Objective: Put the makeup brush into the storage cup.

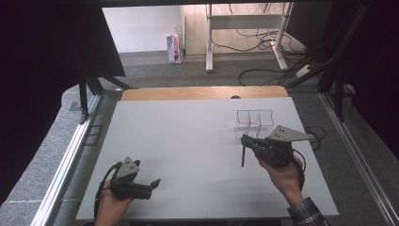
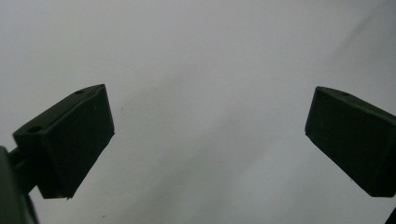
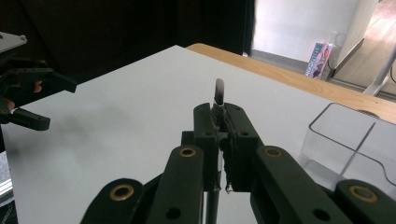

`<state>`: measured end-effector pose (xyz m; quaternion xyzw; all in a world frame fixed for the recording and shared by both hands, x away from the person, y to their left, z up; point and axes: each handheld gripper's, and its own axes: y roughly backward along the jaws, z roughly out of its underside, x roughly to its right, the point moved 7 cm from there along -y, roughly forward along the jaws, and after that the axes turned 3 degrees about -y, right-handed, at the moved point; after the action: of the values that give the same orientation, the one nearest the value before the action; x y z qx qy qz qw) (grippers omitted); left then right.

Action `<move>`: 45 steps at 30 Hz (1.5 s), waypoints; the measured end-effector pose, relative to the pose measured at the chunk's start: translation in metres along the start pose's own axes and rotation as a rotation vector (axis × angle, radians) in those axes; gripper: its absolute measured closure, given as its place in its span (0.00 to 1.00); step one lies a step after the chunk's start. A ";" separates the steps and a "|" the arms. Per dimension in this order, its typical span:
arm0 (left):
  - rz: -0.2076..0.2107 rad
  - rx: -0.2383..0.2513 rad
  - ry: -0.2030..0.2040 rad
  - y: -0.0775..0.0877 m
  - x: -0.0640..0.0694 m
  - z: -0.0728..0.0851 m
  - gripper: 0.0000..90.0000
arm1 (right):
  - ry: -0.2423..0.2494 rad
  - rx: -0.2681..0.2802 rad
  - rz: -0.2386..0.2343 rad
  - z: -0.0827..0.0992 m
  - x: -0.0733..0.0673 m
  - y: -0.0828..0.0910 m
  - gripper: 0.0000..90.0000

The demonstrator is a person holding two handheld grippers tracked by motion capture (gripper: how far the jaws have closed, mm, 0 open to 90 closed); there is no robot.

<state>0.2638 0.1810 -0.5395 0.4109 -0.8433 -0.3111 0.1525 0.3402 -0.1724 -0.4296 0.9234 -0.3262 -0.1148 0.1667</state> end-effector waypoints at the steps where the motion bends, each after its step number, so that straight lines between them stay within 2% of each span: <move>1: -0.002 -0.001 0.002 0.000 -0.001 0.001 0.02 | 0.000 0.001 0.005 0.000 0.003 0.000 0.94; 16: -0.024 0.004 0.057 0.010 -0.016 0.014 0.02 | -0.013 0.018 0.062 -0.006 0.027 0.009 0.94; 19: -0.014 -0.001 0.074 0.010 -0.017 0.017 0.02 | -0.014 0.023 0.070 -0.008 0.033 0.009 0.94; 24: -0.027 0.013 0.076 0.013 -0.020 0.018 0.02 | -0.019 0.027 0.084 -0.011 0.040 0.010 0.94; 30: -0.014 0.010 0.090 0.013 -0.019 0.020 0.02 | -0.029 0.034 0.097 -0.017 0.050 0.010 0.94; 38: -0.015 -0.011 0.057 0.010 -0.016 0.020 0.01 | -0.053 0.053 0.122 -0.025 0.070 0.011 0.94; 45: -0.022 -0.004 0.046 0.011 -0.015 0.018 0.02 | -0.055 0.068 0.143 -0.034 0.081 0.010 0.94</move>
<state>0.2570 0.2051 -0.5461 0.4268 -0.8345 -0.3046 0.1694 0.4074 -0.2233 -0.4029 0.8993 -0.3996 -0.1167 0.1343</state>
